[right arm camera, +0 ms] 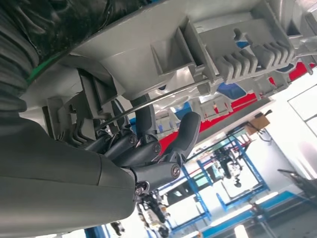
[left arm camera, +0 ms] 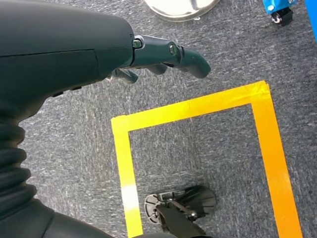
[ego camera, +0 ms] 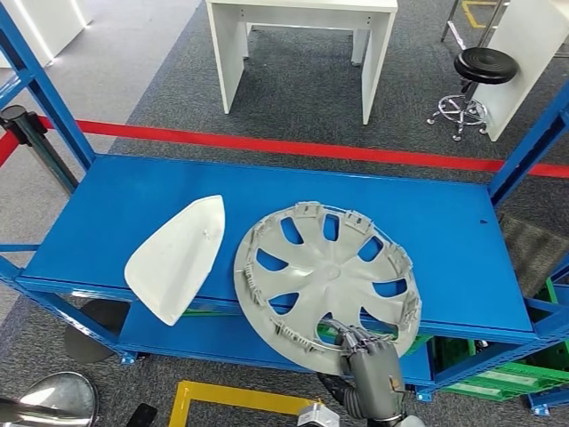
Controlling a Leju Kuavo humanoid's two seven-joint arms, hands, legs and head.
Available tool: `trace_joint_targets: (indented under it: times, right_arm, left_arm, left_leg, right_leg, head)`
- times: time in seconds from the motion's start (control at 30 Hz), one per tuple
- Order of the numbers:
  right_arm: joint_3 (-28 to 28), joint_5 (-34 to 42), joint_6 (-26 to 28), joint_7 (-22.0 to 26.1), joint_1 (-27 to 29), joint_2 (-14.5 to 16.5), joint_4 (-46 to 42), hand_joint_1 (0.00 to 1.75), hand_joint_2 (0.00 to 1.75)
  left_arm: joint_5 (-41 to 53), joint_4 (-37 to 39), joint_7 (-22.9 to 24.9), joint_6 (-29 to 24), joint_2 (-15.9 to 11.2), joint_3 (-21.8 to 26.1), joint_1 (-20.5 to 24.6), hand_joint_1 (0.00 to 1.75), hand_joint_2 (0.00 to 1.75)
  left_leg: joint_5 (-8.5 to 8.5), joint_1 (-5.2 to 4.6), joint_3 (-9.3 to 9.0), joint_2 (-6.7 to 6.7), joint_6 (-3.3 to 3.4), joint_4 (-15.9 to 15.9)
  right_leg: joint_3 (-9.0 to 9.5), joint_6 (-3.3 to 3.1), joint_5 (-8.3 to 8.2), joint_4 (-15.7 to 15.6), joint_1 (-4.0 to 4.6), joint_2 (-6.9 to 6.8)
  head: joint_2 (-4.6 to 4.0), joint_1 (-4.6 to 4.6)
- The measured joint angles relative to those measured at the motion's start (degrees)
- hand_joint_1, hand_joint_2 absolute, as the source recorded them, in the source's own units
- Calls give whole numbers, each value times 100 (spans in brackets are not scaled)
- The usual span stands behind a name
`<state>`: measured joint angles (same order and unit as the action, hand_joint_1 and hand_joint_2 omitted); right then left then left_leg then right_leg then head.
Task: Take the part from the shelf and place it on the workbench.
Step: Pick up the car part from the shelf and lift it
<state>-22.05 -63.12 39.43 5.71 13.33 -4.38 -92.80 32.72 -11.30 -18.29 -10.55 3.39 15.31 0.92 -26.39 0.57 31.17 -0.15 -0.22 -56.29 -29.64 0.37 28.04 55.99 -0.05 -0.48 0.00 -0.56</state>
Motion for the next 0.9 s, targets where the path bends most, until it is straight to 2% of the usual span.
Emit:
trace_joint_targets:
  times: [0.1, 0.3, 0.43, 0.63, 0.9]
  right_arm:
    - [68, 494, 28, 204, 31, 4, -49, 175, 175]
    - [422, 2103, 66, 1177, 67, 167, -88, 175, 175]
    - [630, 2938, -23, 1617, 63, 322, -147, 175, 175]
    - [908, 3591, -248, 2041, 64, 505, -224, 175, 175]
    - [1082, 3821, -260, 2601, 195, 696, -514, 175, 175]
  left_arm:
    - [28, 0, -5, -3, 0, 41, 0, 0, 175]
    - [80, 0, -5, -9, 0, 121, -4, 0, 175]
    - [99, 0, -4, -9, 0, 160, -10, 0, 175]
    - [112, 0, -4, -9, 0, 241, -18, 0, 175]
    - [173, 0, -3, -10, 0, 301, -26, 0, 175]
  left_leg:
    - [0, -1, 0, 0, 0, 0]
    - [0, -1, -1, 0, 0, 0]
    - [2, 0, -2, 0, -2, 0]
    - [3, 0, -2, 0, -1, 0]
    - [3, 0, 4, 0, 0, 0]
  right_leg:
    - [-1, 1, 0, 0, -1, 1]
    - [-1, 1, -1, 0, 0, 1]
    - [-2, 0, -1, 0, 2, 1]
    - [-1, 1, -2, 0, 1, 2]
    - [-5, 1, -2, 0, 0, 2]
  head:
    - [0, -1]
    - [0, -1]
    - [0, -1]
    - [0, -1]
    - [0, 0]
